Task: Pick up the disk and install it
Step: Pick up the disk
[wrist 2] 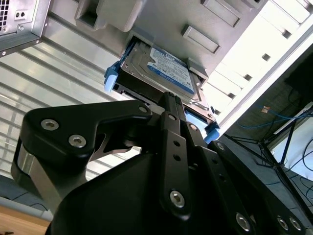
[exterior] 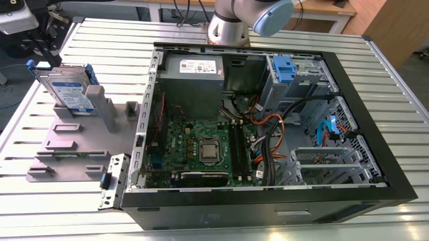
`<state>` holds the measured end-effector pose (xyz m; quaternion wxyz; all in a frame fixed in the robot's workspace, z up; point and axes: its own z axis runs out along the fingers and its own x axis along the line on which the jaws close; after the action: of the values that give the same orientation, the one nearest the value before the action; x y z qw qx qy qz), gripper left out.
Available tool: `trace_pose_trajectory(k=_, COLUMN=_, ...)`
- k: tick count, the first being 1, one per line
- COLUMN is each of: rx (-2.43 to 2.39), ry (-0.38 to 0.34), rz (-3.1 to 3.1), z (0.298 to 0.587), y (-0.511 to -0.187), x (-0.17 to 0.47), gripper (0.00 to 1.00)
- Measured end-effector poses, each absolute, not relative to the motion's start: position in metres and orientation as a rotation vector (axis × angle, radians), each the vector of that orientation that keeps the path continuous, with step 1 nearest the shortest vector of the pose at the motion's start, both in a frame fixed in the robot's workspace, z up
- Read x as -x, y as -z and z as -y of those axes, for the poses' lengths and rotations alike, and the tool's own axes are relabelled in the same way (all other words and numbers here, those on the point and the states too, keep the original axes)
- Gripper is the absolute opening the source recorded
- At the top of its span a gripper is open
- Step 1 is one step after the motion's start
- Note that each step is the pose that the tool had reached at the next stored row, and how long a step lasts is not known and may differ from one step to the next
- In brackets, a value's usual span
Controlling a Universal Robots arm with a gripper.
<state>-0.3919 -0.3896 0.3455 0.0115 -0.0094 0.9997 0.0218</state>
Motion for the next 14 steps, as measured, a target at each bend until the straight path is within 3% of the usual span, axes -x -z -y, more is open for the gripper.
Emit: trace_pose_trajectory(k=14, rx=0.075, ry=-0.068, rz=-3.118, z=0.3896, y=-0.3454, x=0.3919, gripper=0.11)
